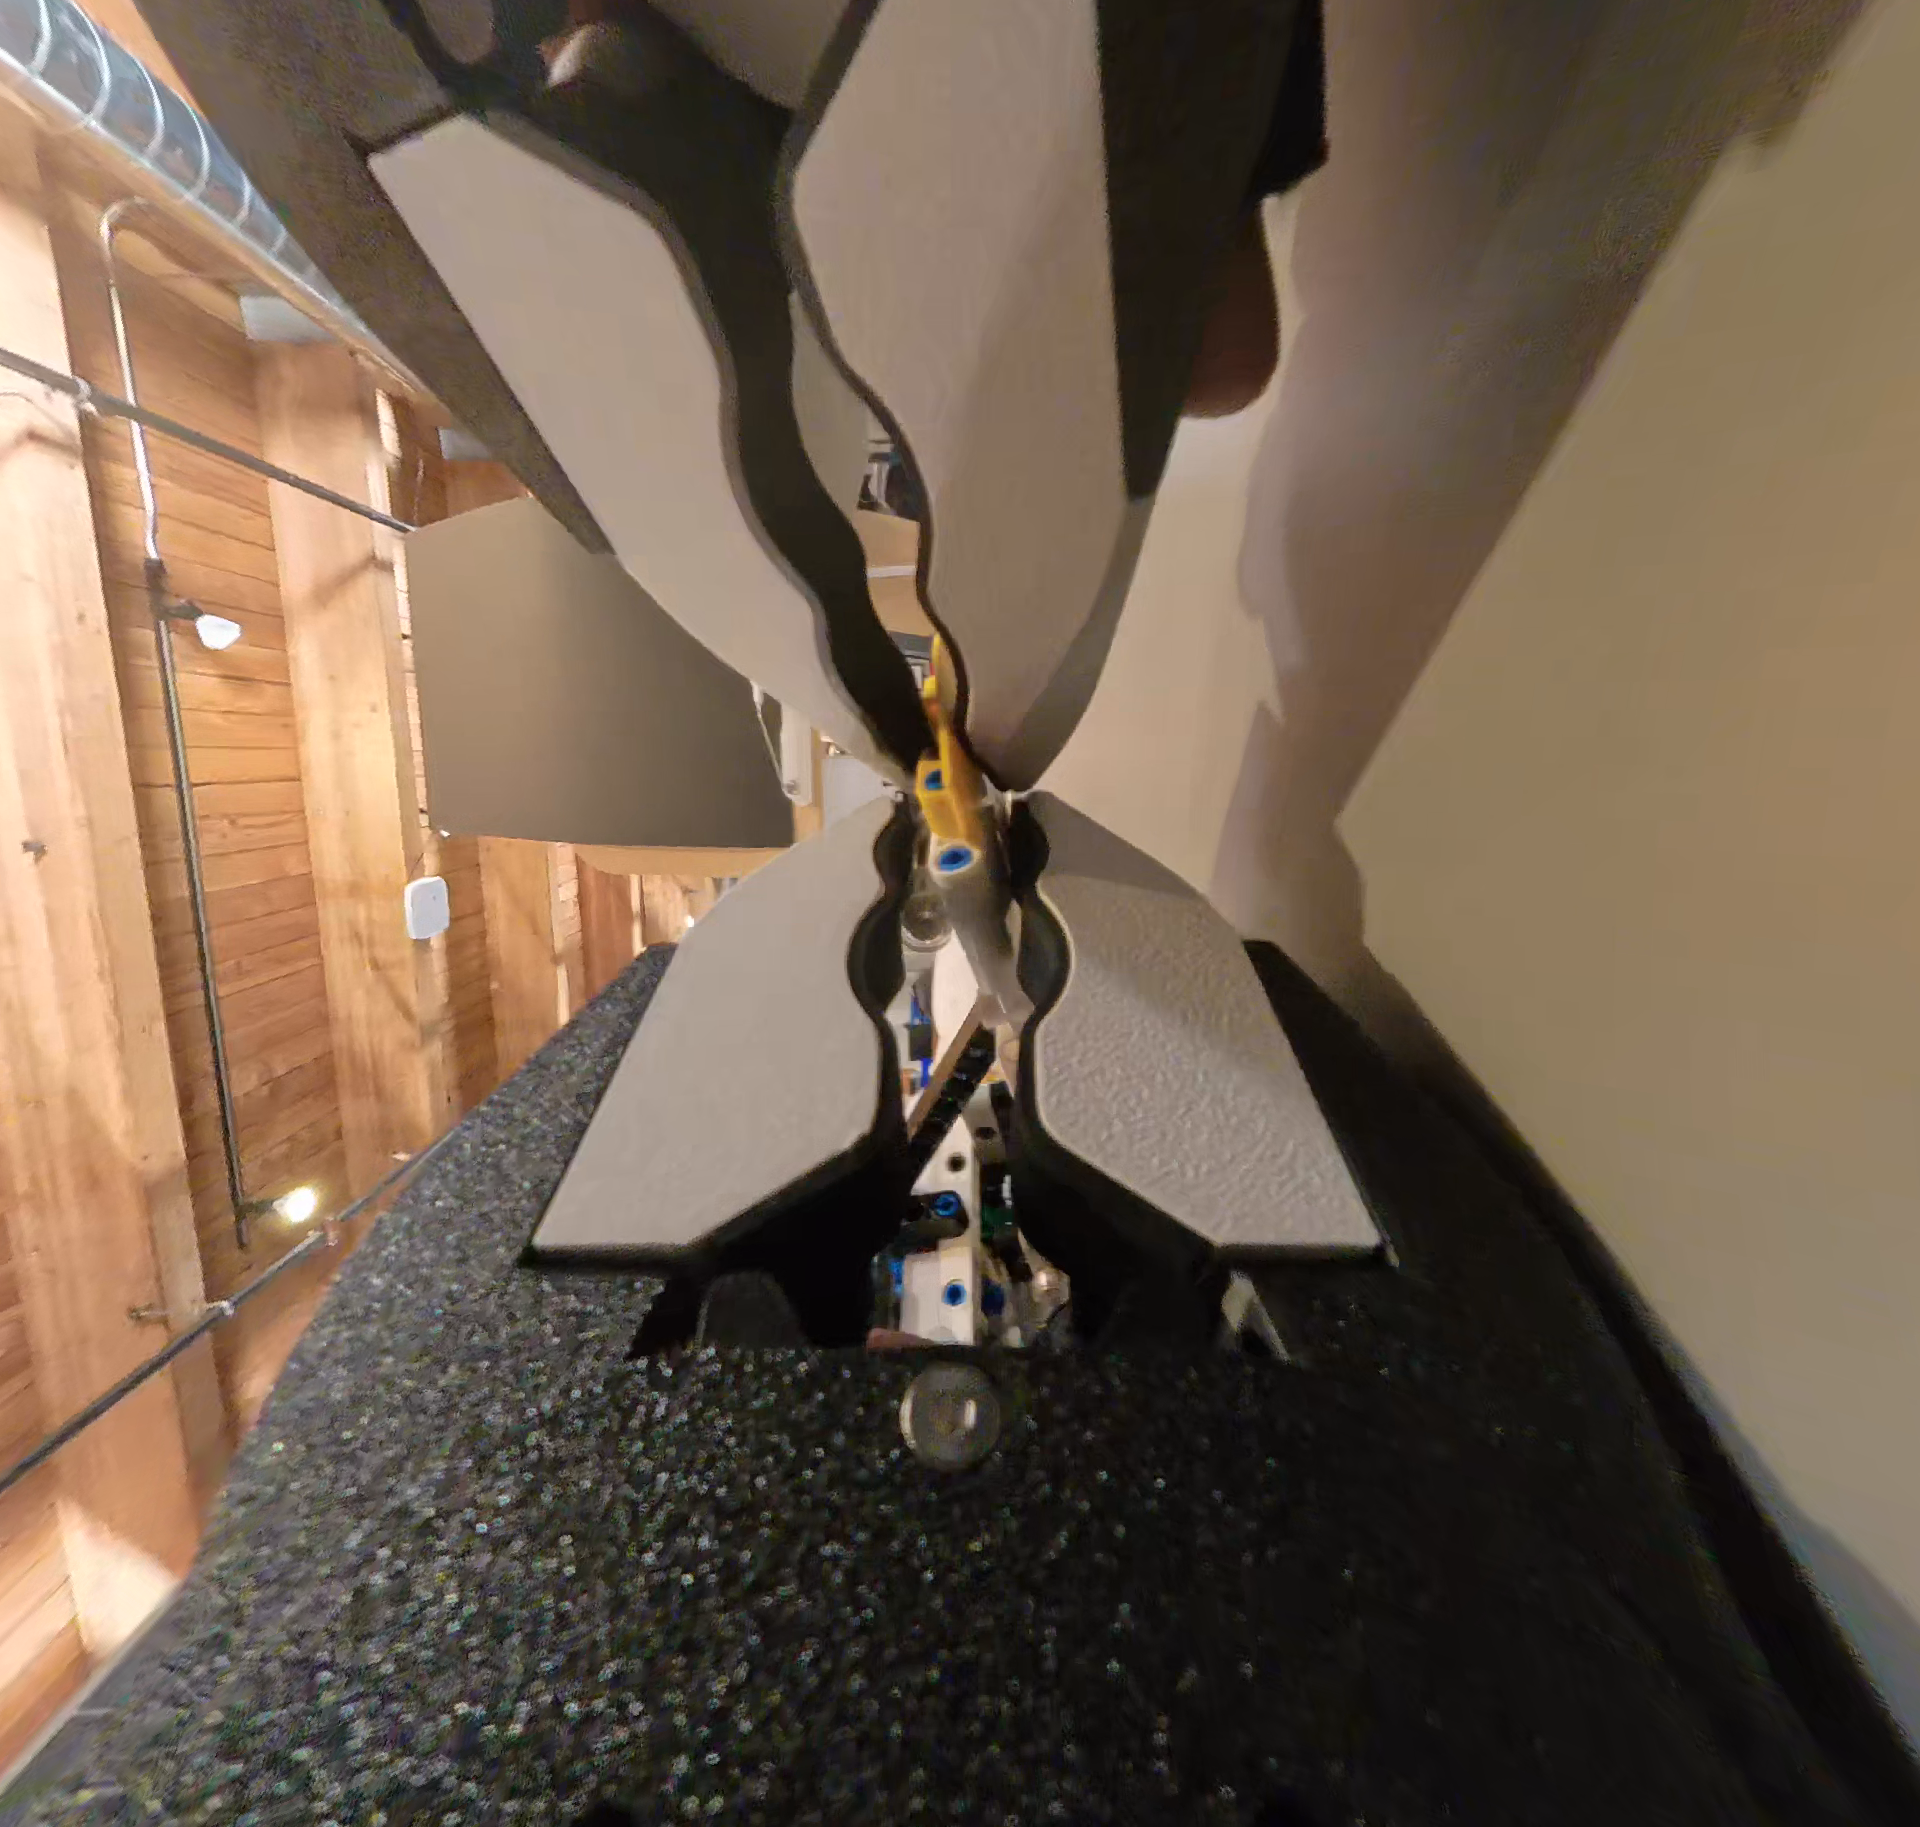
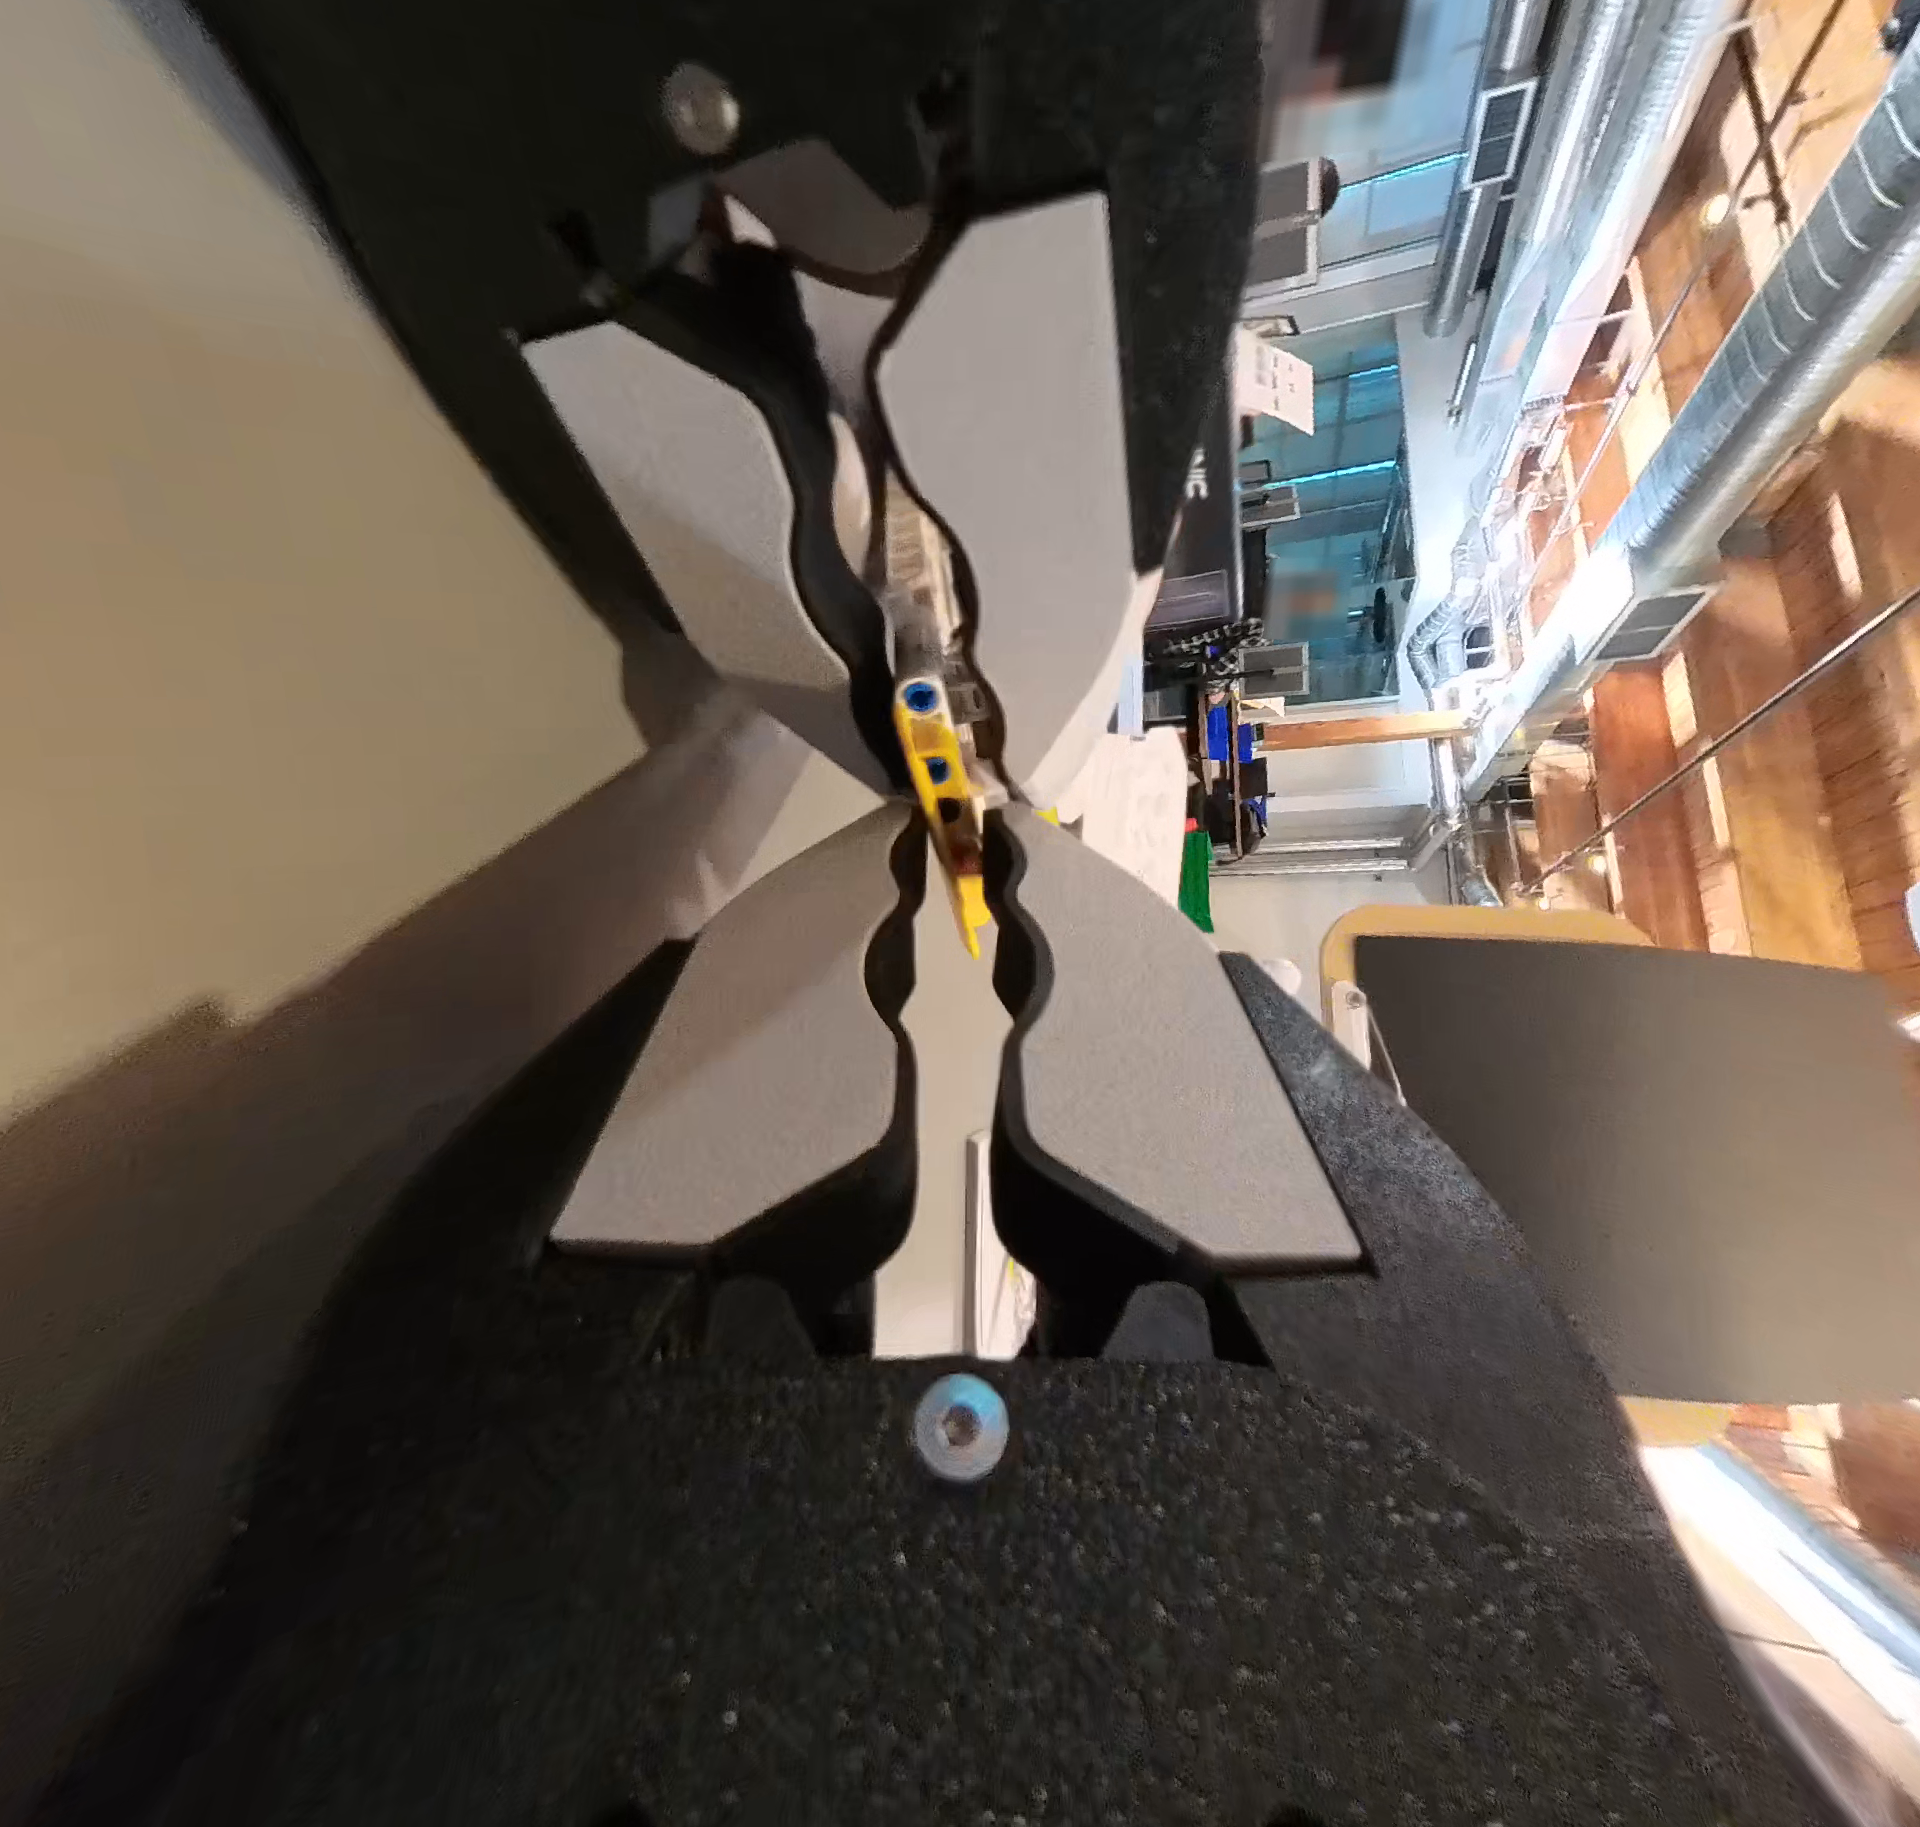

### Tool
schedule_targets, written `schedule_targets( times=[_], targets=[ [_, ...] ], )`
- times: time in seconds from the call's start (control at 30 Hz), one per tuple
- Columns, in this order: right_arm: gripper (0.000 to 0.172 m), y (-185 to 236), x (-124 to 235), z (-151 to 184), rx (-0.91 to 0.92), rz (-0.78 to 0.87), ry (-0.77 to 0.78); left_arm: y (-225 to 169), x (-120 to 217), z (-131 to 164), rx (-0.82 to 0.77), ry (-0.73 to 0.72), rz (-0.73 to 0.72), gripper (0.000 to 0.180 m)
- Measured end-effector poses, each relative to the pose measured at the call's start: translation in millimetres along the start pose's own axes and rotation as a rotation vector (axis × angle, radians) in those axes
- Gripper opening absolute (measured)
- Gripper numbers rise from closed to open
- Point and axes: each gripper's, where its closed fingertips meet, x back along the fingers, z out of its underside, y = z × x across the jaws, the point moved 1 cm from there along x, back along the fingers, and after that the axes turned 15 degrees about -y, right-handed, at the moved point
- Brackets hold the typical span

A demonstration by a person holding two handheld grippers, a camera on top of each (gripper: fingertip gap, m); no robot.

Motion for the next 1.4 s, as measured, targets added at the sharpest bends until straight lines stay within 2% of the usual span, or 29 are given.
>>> schedule_targets(
  times=[0.33, 0.73, 0.77, 0.83, 0.9, 1.0, 1.23, 1.4],
  targets=[
    [0.008, 9.7, 13.5, 9.3, 0.096, -0.038, 0.006, -9.8, -10.4, -7.9, 0.027, -0.008, 0.059, 0.02],
    [0.008, 12.8, 27.6, 9.8, 0.033, -0.059, -0.113, -12.0, -15.7, -16.8, 0.105, -0.095, 0.075, 0.02],
    [0.008, 12.2, 31.2, 9.7, 0.025, -0.061, -0.127, -11.9, -15.5, -13.0, 0.117, -0.073, 0.076, 0.019],
    [0.007, 11.5, 43.6, 15.9, -0.009, -0.065, -0.145, -12.7, -15.4, 23.3, 0.169, 0.062, 0.083, 0.018],
    [0.008, 12.0, 52.1, 26.2, -0.005, -0.06, -0.126, -11.6, -12.5, 40.1, 0.178, 0.099, 0.074, 0.018],
    [0.007, 14.5, 51.4, 28.4, -0.026, -0.082, -0.13, -11.6, -16.4, 33.0, 0.177, 0.068, 0.075, 0.018],
    [0.007, 15.8, 48.7, 33.8, -0.078, -0.101, -0.119, -10.2, -16.5, 36.7, 0.218, 0.076, 0.075, 0.019],
    [0.007, 12.5, 46.5, 38.9, -0.093, -0.089, -0.105, -17.4, -17.3, 37.6, 0.373, 0.054, 0.215, 0.025]
  ],
)
